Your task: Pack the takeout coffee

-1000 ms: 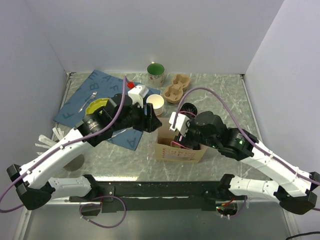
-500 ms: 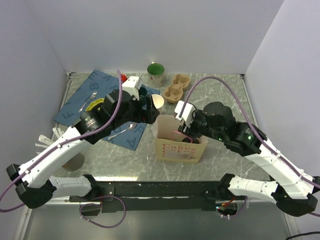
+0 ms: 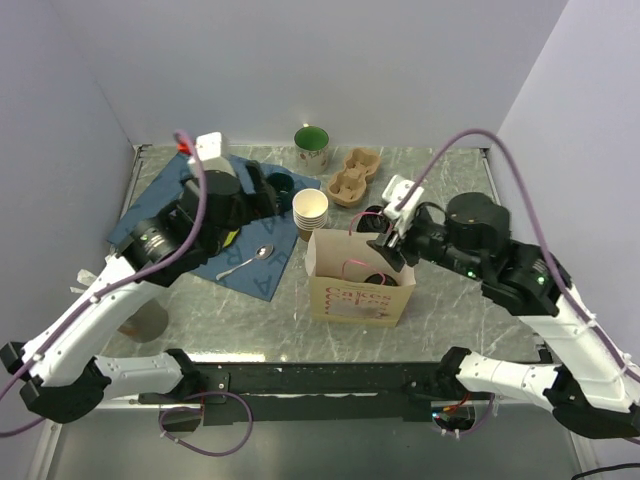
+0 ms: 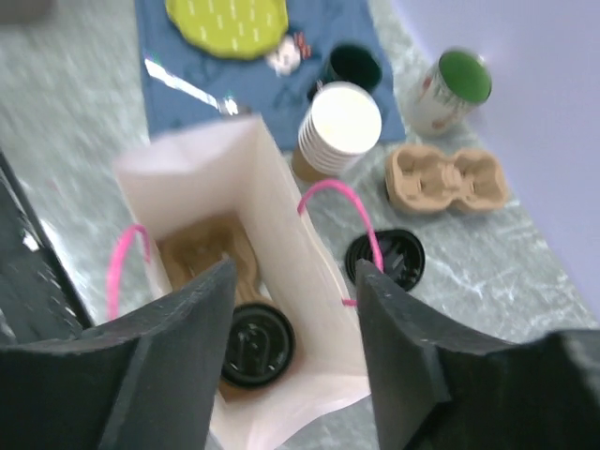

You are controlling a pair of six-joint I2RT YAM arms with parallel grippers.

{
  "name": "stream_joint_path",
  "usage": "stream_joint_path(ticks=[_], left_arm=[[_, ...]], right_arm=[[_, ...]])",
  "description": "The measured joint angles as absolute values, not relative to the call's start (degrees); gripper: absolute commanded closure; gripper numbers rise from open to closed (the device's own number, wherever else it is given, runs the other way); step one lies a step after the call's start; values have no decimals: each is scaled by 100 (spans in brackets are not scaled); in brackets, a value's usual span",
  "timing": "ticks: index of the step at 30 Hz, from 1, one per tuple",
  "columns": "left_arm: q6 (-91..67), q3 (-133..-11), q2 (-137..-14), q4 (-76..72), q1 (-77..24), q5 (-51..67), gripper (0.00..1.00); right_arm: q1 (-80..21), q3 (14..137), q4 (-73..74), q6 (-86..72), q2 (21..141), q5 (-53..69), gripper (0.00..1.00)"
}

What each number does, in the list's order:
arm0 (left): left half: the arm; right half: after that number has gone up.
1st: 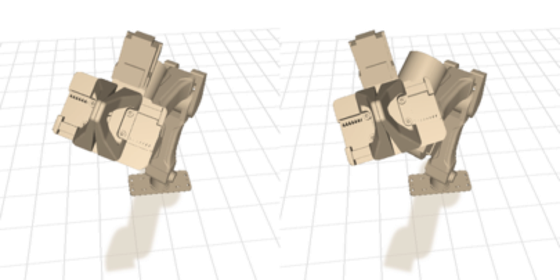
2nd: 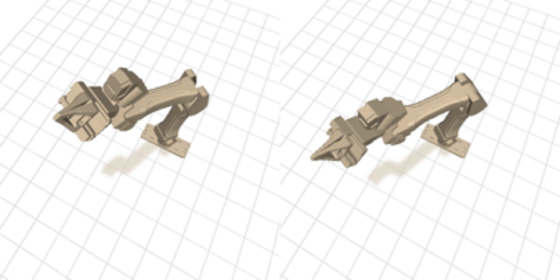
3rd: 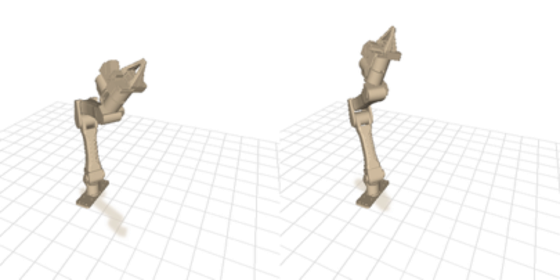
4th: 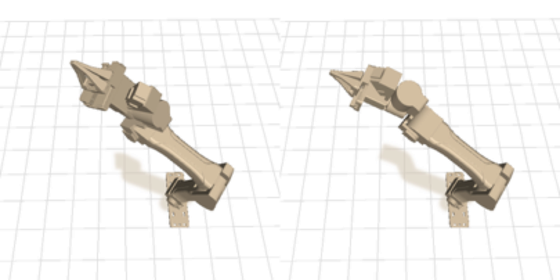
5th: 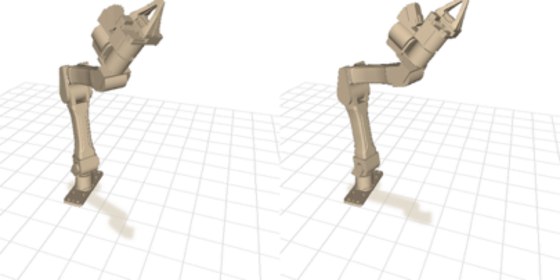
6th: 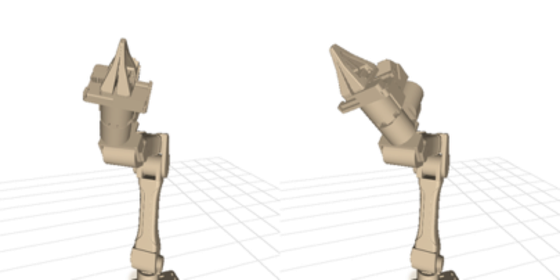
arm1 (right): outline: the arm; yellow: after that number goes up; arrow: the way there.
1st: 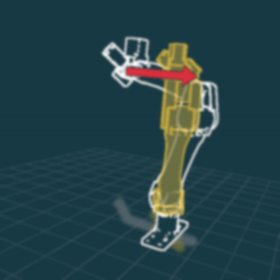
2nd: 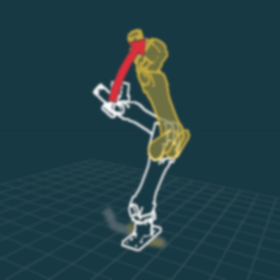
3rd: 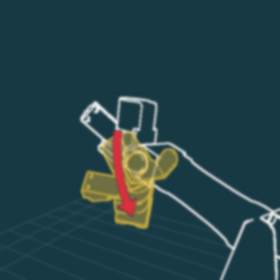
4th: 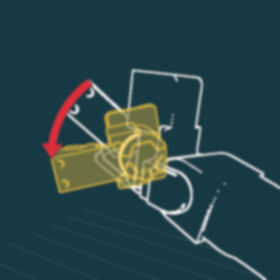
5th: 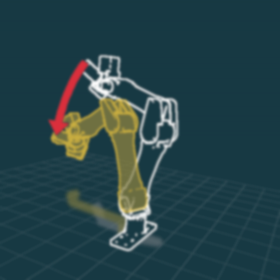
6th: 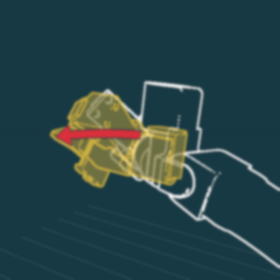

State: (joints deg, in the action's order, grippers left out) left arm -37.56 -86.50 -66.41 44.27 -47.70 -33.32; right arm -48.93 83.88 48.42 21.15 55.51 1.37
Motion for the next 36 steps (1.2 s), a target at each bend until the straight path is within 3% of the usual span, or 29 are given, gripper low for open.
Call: stream_joint_path(ticks=[5,11,17,23,36], left_arm=[[-4115,-8744,-6460,4823,-4021,-4128,6],[-4818,-9107,-6810,5859,-2672,-4807,16],[-5830,-8823,-7192,7017,-1227,-5039,31],[-6114,-7797,-6757,7452,-217,-4980,34],[-6165,-6801,-6648,7321,-51,-4950,41]], right_arm=[[-4888,9319,4960,1354,5874,325,0],[-4886,10621,5098,637,6602,620,0],[-4886,10219,5050,443,6628,652,0],[-4886,9773,4934,408,6342,698,0],[-4886,9507,4801,408,6200,714,0]])
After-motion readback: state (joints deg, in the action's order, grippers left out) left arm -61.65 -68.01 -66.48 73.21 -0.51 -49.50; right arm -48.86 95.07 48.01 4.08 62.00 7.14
